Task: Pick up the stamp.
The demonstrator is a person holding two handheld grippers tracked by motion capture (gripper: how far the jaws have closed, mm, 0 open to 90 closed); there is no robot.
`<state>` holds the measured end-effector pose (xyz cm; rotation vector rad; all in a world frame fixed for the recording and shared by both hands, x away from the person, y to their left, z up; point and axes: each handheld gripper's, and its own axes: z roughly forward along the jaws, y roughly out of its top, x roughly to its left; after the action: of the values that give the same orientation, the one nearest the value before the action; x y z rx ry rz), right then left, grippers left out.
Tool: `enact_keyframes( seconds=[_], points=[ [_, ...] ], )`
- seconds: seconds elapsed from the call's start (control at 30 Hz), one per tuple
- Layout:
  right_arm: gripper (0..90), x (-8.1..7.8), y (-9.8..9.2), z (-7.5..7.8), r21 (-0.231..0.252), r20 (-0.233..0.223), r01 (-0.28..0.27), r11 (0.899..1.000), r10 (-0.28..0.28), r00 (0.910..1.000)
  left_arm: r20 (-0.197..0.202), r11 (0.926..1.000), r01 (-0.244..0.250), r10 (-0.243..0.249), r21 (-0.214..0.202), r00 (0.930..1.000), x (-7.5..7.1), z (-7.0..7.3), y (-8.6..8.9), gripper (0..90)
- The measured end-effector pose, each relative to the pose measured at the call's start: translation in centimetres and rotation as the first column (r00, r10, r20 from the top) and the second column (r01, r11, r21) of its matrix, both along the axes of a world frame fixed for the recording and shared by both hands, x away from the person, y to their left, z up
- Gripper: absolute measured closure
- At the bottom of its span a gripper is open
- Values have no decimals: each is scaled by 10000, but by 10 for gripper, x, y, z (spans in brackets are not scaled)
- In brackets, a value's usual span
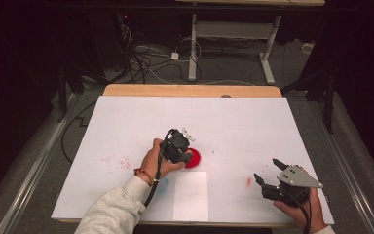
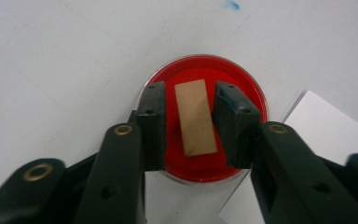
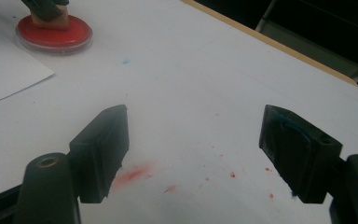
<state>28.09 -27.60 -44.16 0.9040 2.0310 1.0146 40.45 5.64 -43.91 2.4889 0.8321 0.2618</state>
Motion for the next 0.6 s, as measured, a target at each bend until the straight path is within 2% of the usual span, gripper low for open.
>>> enact_keyframes(
  seconds=[0.17,0.43,0.6],
  points=[
    [243,1,0,0,-31,1,26,10000,-26,10000,87,9999,135,-135,39,9999,0,-3,-3,727],
    [244,0,-2,0,-3,-19,74,10000,-74,10000,420,9971,426,-453,628,9981,-3,-3,-8,734],
    [243,2,-1,0,-49,-35,74,10000,-74,10000,315,9976,511,-526,465,9981,-1,-3,-6,734]
  ],
)
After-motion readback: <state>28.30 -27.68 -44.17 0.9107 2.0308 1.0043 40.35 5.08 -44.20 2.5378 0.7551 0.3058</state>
